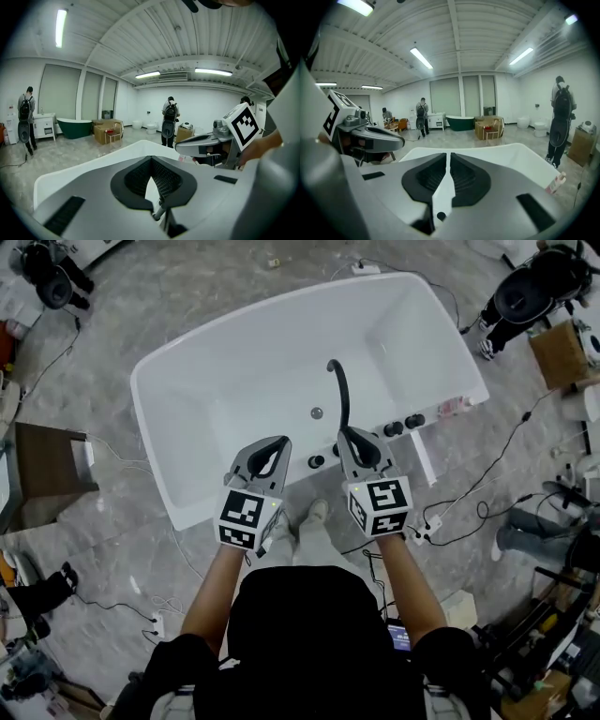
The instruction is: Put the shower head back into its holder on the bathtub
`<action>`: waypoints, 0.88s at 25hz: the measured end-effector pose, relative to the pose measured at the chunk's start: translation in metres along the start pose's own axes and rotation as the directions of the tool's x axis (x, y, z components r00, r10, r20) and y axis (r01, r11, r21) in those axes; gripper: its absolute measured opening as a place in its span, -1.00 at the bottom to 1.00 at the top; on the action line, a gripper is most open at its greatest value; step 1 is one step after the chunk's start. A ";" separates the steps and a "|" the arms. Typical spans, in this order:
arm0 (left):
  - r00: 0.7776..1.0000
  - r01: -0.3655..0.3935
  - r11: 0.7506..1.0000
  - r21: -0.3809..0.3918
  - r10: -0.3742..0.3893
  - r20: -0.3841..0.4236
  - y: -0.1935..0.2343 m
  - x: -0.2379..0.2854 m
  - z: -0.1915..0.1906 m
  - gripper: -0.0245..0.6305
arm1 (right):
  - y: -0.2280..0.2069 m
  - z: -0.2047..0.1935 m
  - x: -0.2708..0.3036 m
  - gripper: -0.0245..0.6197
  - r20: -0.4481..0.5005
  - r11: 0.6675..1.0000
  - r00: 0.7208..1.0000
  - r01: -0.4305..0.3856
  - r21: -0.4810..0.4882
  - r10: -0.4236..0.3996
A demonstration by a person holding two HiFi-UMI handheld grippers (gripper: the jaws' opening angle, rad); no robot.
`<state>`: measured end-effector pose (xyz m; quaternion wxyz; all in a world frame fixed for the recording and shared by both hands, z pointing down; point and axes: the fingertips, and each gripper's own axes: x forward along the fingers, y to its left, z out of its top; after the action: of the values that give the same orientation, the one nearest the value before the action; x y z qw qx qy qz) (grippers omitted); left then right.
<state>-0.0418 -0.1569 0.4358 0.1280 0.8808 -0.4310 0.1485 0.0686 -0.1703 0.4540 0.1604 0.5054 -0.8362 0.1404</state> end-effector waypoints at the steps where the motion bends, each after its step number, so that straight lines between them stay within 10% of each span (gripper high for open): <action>1: 1.000 -0.004 1.000 0.011 0.004 0.015 0.000 -0.002 0.009 -0.88 | 0.000 0.013 -0.005 -0.80 0.024 1.000 1.000 0.001 -0.005 -0.001; 22: 0.976 -0.060 0.990 0.126 0.032 0.217 -0.007 -0.086 0.131 -0.88 | 0.034 0.151 -0.080 -0.83 0.266 0.995 0.963 -0.016 -0.096 0.041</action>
<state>-0.0665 -0.1366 0.2815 0.0189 0.8880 -0.4518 0.0836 0.0544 -0.1508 0.2819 0.0672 0.4997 -0.8629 0.0342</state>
